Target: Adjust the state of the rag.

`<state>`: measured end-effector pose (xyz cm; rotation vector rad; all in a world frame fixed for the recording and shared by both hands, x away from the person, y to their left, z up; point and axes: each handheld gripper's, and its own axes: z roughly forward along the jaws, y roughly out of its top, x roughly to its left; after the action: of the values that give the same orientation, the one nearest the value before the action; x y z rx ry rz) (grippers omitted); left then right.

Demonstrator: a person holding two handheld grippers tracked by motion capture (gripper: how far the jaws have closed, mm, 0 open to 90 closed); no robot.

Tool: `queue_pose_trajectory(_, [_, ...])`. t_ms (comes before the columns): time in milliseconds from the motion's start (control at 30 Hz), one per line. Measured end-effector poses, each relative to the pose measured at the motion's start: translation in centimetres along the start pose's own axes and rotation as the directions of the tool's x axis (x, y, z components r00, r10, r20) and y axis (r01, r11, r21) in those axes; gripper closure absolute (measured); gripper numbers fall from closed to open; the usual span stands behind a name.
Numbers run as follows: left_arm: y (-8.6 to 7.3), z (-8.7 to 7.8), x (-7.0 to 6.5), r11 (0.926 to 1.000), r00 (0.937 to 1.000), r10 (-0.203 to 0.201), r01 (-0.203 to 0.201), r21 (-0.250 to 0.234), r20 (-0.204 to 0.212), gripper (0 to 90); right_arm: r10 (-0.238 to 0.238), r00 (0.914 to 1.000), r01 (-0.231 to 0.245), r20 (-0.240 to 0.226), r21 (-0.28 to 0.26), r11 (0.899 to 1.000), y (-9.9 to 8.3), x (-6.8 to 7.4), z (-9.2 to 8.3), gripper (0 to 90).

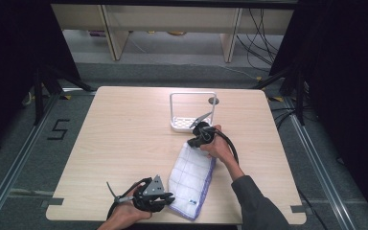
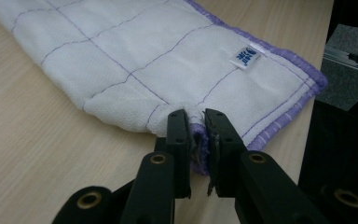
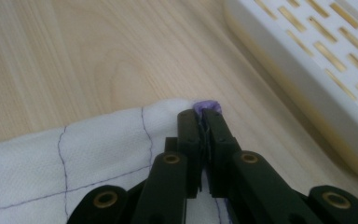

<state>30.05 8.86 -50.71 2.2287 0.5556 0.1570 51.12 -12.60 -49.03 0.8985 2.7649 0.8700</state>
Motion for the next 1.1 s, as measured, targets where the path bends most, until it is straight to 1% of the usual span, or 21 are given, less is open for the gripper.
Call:
queue_pose_trajectory(33, [0.1,0.1,-0.2,0.9997,0.9997,0.022,-0.022,0.006,0.004,80.0,-0.003,1.0,0.003,-0.001,0.002,1.0,0.2,0.2,0.1,87.0])
queue_pose_trajectory(100, [0.2,0.3,-0.7,0.9999,0.9999,0.017,-0.017,0.0,0.0,79.8,-0.013,0.9999,0.013,-0.002,0.004,1.0,0.4,0.4,0.3,86.9])
queue_pose_trajectory(133, [0.2,0.3,-0.8,0.9995,0.9995,0.031,-0.031,0.006,0.005,79.5,-0.003,1.0,0.003,-0.008,0.005,1.0,0.5,0.7,0.4,86.8])
queue_pose_trajectory(167, [0.2,0.4,-1.1,0.9994,0.9994,0.035,-0.035,0.009,0.005,79.2,-0.026,0.9995,0.026,-0.015,-0.003,1.0,0.5,0.6,0.5,86.5])
queue_pose_trajectory(233, [0.5,0.6,-1.5,0.9988,0.9983,0.048,-0.048,0.002,0.031,78.0,-0.036,0.9991,0.036,-0.021,0.003,0.999,0.6,1.0,0.5,85.2])
queue_pose_trajectory(267, [0.5,0.8,-1.8,0.9995,0.9987,0.03,-0.03,-0.011,0.042,77.5,-0.036,0.9989,0.036,-0.03,-0.002,0.999,0.7,1.0,0.6,82.6])
queue_pose_trajectory(300, [0.6,0.8,-1.9,0.9994,0.9985,0.033,-0.033,-0.01,0.044,76.5,-0.008,0.999,0.008,-0.043,-0.005,1.0,0.6,1.1,0.6,76.5])
queue_pose_trajectory(367, [0.7,0.7,-2.0,0.9998,0.9969,0.017,-0.016,-0.008,0.077,67.1,0.047,0.9985,-0.048,-0.027,-0.028,0.998,0.6,1.0,0.3,70.7])
queue_pose_trajectory(467, [0.9,0.2,-1.7,0.999,0.9939,-0.025,0.028,-0.035,0.108,54.2,0.09,0.9959,-0.089,0.011,-0.054,0.995,0.4,1.0,-0.9,60.7])
queue_pose_trajectory(533, [1.4,-0.4,-1.1,0.998,0.9949,-0.016,0.021,-0.059,0.099,48.6,0.141,0.9899,-0.14,0.008,-0.085,0.987,0.1,1.1,-2.1,54.5])
queue_pose_trajectory(567, [1.6,-0.7,-0.8,0.997,0.9955,-0.033,0.039,-0.067,0.089,46.2,0.171,0.9851,-0.169,0.014,-0.096,0.981,-0.2,1.2,-2.9,52.0])
queue_pose_trajectory(600, [1.9,-1.0,-0.4,0.9968,0.9961,-0.025,0.031,-0.073,0.085,45.2,0.156,0.9876,-0.154,0.009,-0.133,0.979,-0.6,1.1,-3.3,50.8])
queue_pose_trajectory(633, [2.1,-1.1,0.0,0.9958,0.9961,-0.033,0.039,-0.082,0.082,44.8,0.171,0.985,-0.165,0.025,-0.142,0.976,-1.0,1.2,-3.9,49.0])
queue_pose_trajectory(667, [2.4,-1.3,0.7,0.9946,0.9973,-0.041,0.047,-0.093,0.061,44.3,0.158,0.9867,-0.151,0.037,-0.153,0.977,-1.5,1.3,-4.5,48.3])
queue_pose_trajectory(767, [3.0,-1.2,2.5,0.9932,0.9973,-0.069,0.071,-0.092,0.027,42.4,0.188,0.9819,-0.18,0.02,-0.206,0.962,-3.0,1.5,-6.2,46.9])
queue_pose_trajectory(833, [3.5,-0.8,4.2,0.993,0.9965,-0.084,0.084,-0.083,0.01,41.2,0.188,0.9808,-0.172,0.052,-0.223,0.959,-3.9,1.3,-6.8,45.6])
queue_pose_trajectory(867, [3.6,-0.6,4.6,0.9886,0.9931,-0.117,0.116,-0.096,-0.009,41.1,0.191,0.9785,-0.174,0.077,-0.19,0.966,-4.3,1.3,-7.3,45.5])
queue_pose_trajectory(900, [3.9,-0.4,5.4,0.9883,0.9921,-0.125,0.124,-0.089,-0.009,40.9,0.179,0.9791,-0.158,0.096,-0.194,0.968,-4.7,1.1,-7.5,45.3])
queue_pose_trajectory(1000, [4.4,0.4,7.3,0.9848,0.9876,-0.151,0.147,-0.093,-0.043,40.3,0.218,0.9726,-0.198,0.082,-0.2,0.96,-5.7,0.8,-7.7,44.0])
queue_pose_trajectory(1033, [4.7,0.6,7.9,0.9857,0.9872,-0.151,0.146,-0.084,-0.052,40.1,0.221,0.9707,-0.197,0.095,-0.213,0.957,-6.0,0.6,-7.7,43.5])
queue_pose_trajectory(1100, [5.1,1.1,9.0,0.9855,0.984,-0.161,0.156,-0.067,-0.077,40.0,0.235,0.9669,-0.212,0.1,-0.2,0.957,-6.4,0.4,-7.9,43.2])
